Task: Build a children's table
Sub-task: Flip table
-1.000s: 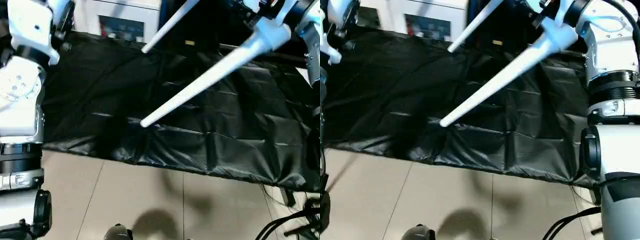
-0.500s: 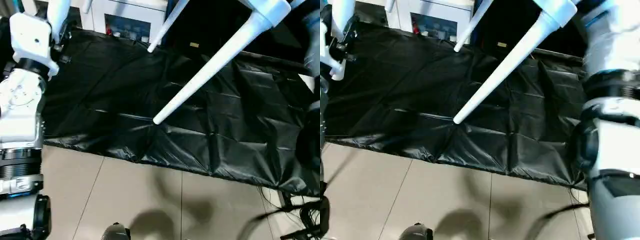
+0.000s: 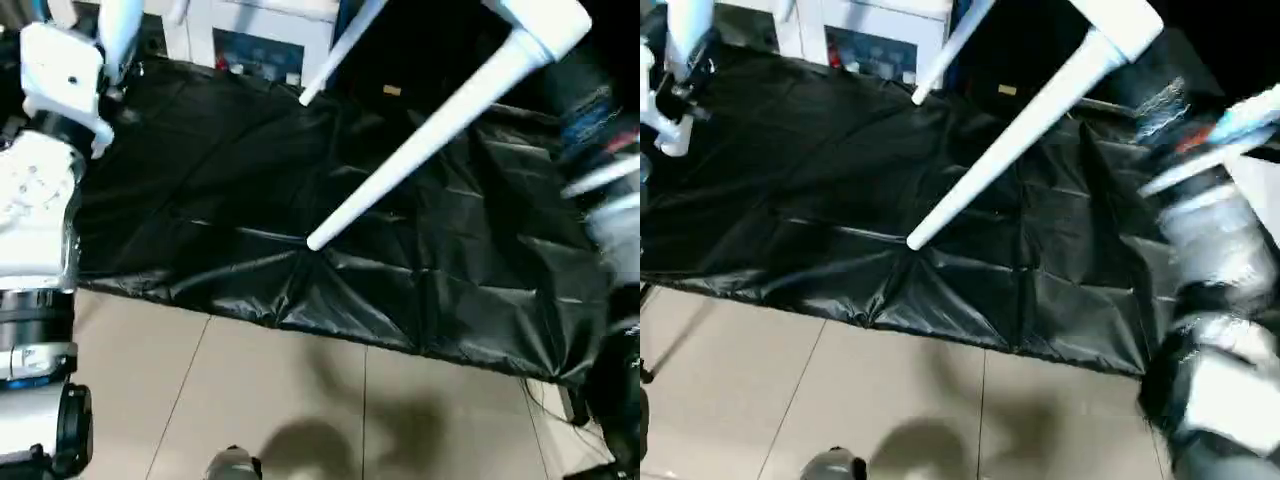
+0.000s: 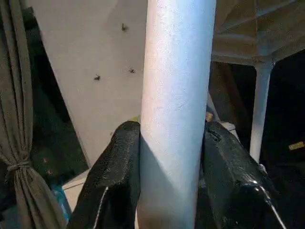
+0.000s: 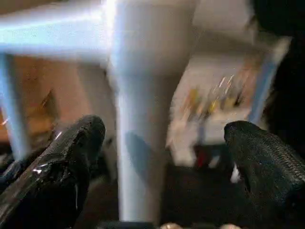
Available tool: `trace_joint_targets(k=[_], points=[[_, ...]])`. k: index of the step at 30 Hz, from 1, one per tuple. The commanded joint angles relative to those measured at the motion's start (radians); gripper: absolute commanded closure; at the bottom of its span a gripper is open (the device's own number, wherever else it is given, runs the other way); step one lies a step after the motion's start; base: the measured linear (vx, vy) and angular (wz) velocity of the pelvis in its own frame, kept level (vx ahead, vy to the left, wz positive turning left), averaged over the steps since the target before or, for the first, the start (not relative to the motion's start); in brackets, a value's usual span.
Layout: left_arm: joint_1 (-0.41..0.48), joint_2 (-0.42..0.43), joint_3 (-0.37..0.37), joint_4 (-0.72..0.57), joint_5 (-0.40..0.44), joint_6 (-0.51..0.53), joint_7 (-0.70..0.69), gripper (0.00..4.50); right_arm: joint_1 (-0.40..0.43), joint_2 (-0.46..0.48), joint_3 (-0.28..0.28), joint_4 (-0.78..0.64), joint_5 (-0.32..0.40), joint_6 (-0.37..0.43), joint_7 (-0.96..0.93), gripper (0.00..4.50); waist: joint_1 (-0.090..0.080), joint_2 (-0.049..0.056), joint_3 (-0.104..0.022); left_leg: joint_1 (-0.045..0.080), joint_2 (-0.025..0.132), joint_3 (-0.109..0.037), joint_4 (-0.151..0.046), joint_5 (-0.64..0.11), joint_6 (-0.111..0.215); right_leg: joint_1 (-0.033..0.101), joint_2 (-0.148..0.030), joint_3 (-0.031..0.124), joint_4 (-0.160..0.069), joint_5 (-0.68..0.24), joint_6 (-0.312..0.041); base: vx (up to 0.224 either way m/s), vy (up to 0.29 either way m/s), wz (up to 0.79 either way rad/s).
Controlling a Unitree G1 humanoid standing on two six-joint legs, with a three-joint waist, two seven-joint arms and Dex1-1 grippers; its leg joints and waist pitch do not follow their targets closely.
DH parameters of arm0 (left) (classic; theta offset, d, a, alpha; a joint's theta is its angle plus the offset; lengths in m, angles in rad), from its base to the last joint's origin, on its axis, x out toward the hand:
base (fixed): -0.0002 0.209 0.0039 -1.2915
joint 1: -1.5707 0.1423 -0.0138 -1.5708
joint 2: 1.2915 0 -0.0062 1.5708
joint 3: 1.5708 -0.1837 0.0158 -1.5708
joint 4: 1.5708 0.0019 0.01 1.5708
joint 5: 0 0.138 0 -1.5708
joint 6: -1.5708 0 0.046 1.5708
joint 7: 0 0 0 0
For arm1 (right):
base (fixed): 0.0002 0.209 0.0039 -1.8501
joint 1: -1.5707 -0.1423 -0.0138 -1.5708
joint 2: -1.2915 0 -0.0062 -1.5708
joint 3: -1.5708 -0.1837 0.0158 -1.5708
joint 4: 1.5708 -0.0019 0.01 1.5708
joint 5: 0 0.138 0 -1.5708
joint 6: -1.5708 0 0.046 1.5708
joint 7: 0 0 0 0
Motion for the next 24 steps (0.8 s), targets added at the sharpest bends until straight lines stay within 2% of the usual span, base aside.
trace_joint_targets(k=[1, 3, 4, 6, 7, 8, 10, 11, 12, 13, 15, 16, 19, 22, 24], points=[[-0.006, -0.002, -0.031, 0.020, 0.002, -0.002, -0.033, 2.84, -0.009, 0.018, 0.058, -0.004, -0.054, -0.017, 0.018, 0.00, -0.004, 0.023, -0.083, 0.043, 0.086, -0.053, -0.083, -0.288, -0.083, 0.028, -0.113, 0.062, -0.083, -0.249, -0.172, 0.000, 0.000, 0.00], [-0.004, -0.002, -0.033, 0.025, 0.002, -0.005, -0.035, 2.84, -0.020, 0.047, 0.093, 0.022, -0.089, -0.016, 0.033, 0.00, -0.006, 0.022, -0.080, 0.046, 0.086, -0.053, -0.084, -0.300, -0.094, 0.024, -0.113, 0.063, -0.085, -0.258, -0.174, 0.000, 0.000, 0.00], [-0.004, -0.002, -0.033, 0.025, 0.002, -0.005, -0.035, 2.84, -0.021, 0.047, 0.093, 0.022, -0.089, -0.016, 0.033, 0.00, -0.005, 0.024, -0.081, 0.046, 0.086, -0.053, -0.085, -0.299, -0.096, 0.025, -0.113, 0.064, -0.083, -0.252, -0.177, 0.000, 0.000, 0.00], [0.004, -0.005, -0.038, 0.024, 0.001, -0.003, -0.038, 2.84, -0.056, 0.088, 0.141, 0.079, -0.138, -0.039, 0.047, 0.00, -0.006, 0.023, -0.082, 0.045, 0.086, -0.052, -0.085, -0.292, -0.099, 0.024, -0.113, 0.064, -0.079, -0.234, -0.184, 0.000, 0.000, 0.00], [0.007, -0.004, -0.038, 0.021, 0.001, -0.003, -0.040, 2.84, -0.062, 0.095, 0.150, 0.090, -0.147, -0.047, 0.045, 0.00, -0.007, 0.019, -0.081, 0.044, 0.087, -0.052, -0.086, -0.293, -0.101, 0.024, -0.113, 0.064, -0.079, -0.231, -0.186, 0.000, 0.000, 0.00], [0.007, -0.004, -0.038, 0.021, 0.001, -0.003, -0.040, 2.84, -0.062, 0.095, 0.150, 0.090, -0.147, -0.047, 0.045, 0.00, -0.006, 0.022, -0.081, 0.045, 0.087, -0.052, -0.086, -0.294, -0.102, 0.023, -0.114, 0.064, -0.078, -0.230, -0.187, 0.000, 0.000, 0.00], [0.017, -0.005, -0.042, 0.014, -0.003, 0.002, -0.043, 2.84, -0.086, 0.119, 0.175, 0.109, -0.166, -0.072, 0.032, 0.00, -0.004, 0.014, -0.081, 0.047, 0.088, -0.050, -0.086, -0.285, -0.100, 0.023, -0.113, 0.065, -0.076, -0.215, -0.187, 0.000, 0.000, 0.00], [0.025, -0.009, -0.045, 0.009, -0.009, 0.009, -0.049, 2.84, -0.102, 0.136, 0.197, 0.110, -0.182, -0.090, 0.040, 0.00, -0.003, 0.020, -0.081, 0.045, 0.088, -0.050, -0.088, -0.283, -0.104, 0.022, -0.115, 0.065, -0.075, -0.216, -0.184, 0.000, 0.000, 0.00], [0.026, -0.009, -0.045, 0.009, -0.009, 0.009, -0.049, 2.84, -0.102, 0.136, 0.198, 0.109, -0.182, -0.090, 0.040, 0.00, -0.003, 0.021, -0.081, 0.046, 0.088, -0.050, -0.088, -0.285, -0.105, 0.021, -0.114, 0.065, -0.075, -0.214, -0.183, 0.000, 0.000, 0.00], [0.032, -0.013, -0.048, 0.007, -0.015, 0.014, -0.060, 2.85, -0.107, 0.142, 0.213, 0.097, -0.197, -0.102, 0.050, 0.00, -0.003, 0.013, -0.081, 0.047, 0.088, -0.049, -0.088, -0.279, -0.102, 0.023, -0.112, 0.065, -0.074, -0.203, -0.181, 0.000, 0.000, 0.00], [0.046, -0.025, -0.054, 0.008, -0.030, 0.026, -0.079, 2.85, -0.102, 0.142, 0.242, 0.050, -0.212, -0.096, 0.089, 0.00, -0.001, 0.016, -0.081, 0.045, 0.087, -0.048, -0.089, -0.265, -0.099, 0.024, -0.113, 0.065, -0.072, -0.189, -0.180, 0.000, 0.000, 0.00], [0.051, -0.028, -0.058, 0.009, -0.031, 0.029, -0.084, 2.85, -0.095, 0.140, 0.247, 0.025, -0.207, -0.081, 0.107, 0.00, 0.000, 0.011, -0.081, 0.045, 0.087, -0.047, -0.088, -0.255, -0.092, 0.026, -0.111, 0.066, -0.071, -0.178, -0.176, 0.000, 0.000, 0.00], [0.061, -0.037, -0.067, 0.020, -0.031, 0.036, -0.090, 2.86, -0.077, 0.133, 0.258, -0.034, -0.196, -0.058, 0.131, 0.00, 0.006, 0.013, -0.081, 0.051, 0.088, -0.044, -0.088, -0.249, -0.086, 0.021, -0.109, 0.067, -0.070, -0.160, -0.172, 0.000, 0.000, 0.00], [0.085, -0.060, -0.092, 0.051, -0.032, 0.032, -0.111, 2.86, -0.025, 0.110, 0.272, -0.172, -0.174, -0.010, 0.137, 0.00, 0.014, 0.018, -0.081, 0.052, 0.089, -0.047, -0.091, -0.247, -0.088, 0.024, -0.107, 0.067, -0.072, -0.150, -0.153, 0.000, 0.000, 0.00], [0.092, -0.070, -0.103, 0.062, -0.034, 0.030, -0.120, 2.87, -0.009, 0.102, 0.271, -0.210, -0.171, -0.009, 0.126, 0.00, 0.016, 0.016, -0.083, 0.052, 0.087, -0.047, -0.092, -0.265, -0.099, 0.024, -0.110, 0.067, -0.073, -0.158, -0.149, 0.000, 0.000, 0.00]])
